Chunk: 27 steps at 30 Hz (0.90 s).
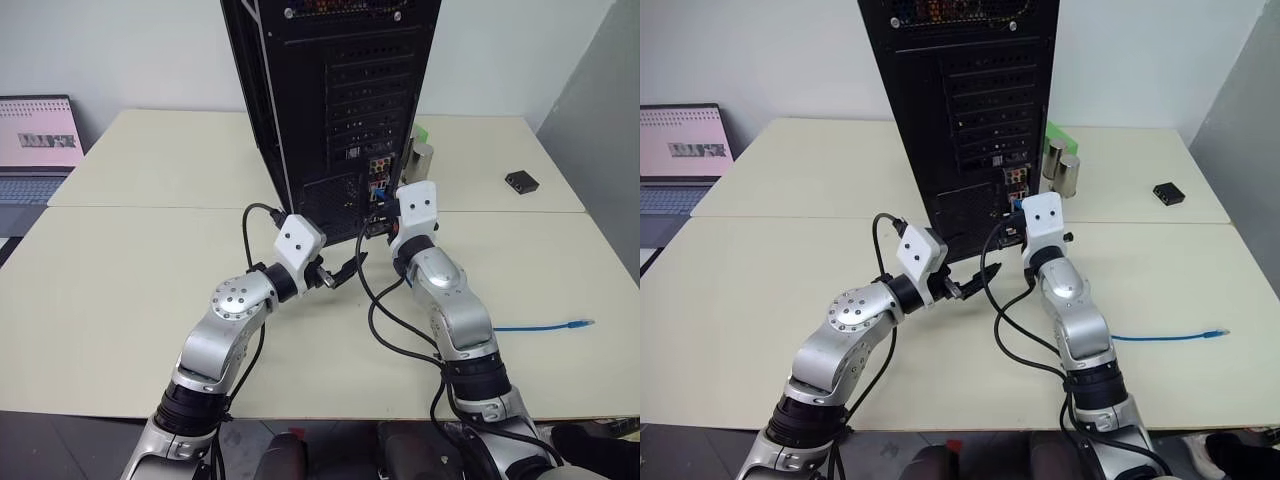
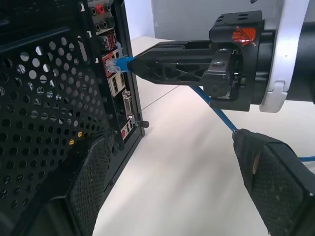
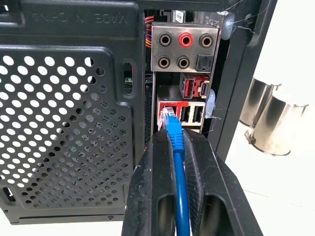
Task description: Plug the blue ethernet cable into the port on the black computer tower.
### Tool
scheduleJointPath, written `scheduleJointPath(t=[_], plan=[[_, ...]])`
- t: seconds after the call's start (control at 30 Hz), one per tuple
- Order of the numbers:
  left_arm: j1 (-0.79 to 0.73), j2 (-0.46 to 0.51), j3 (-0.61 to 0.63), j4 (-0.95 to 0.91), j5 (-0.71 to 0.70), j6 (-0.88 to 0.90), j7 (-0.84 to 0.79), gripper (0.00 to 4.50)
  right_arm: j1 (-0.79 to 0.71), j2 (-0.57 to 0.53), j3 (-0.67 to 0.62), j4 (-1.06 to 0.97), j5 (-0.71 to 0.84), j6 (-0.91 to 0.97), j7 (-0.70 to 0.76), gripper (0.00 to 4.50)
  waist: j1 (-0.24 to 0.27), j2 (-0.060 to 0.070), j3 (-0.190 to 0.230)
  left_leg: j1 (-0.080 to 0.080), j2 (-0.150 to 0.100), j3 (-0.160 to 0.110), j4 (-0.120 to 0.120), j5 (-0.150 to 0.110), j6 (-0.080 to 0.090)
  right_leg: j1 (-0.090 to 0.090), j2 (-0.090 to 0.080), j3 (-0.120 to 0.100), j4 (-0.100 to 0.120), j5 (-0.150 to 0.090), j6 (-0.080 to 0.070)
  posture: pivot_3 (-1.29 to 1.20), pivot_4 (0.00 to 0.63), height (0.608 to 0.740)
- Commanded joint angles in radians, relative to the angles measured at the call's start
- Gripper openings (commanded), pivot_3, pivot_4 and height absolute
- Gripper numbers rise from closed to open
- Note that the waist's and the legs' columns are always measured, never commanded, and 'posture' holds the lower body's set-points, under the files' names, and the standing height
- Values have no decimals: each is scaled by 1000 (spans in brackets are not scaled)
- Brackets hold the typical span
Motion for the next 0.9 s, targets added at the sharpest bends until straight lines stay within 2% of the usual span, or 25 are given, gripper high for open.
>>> scheduleJointPath(t=[0.03,0.9], plan=[[-18,-12,14,-28,2,-24,4,4087,-36,8,-23,2,2,-31,-11,0,0,0,0,0,0,0,0,0,0,0,0,0,0,0,0,0,150,740],[-16,-32,4,-25,33,-43,18,4087,-121,24,-31,98,18,-39,7,0,-14,0,0,0,0,1,0,0,0,0,0,1,0,0,0,0,150,740]])
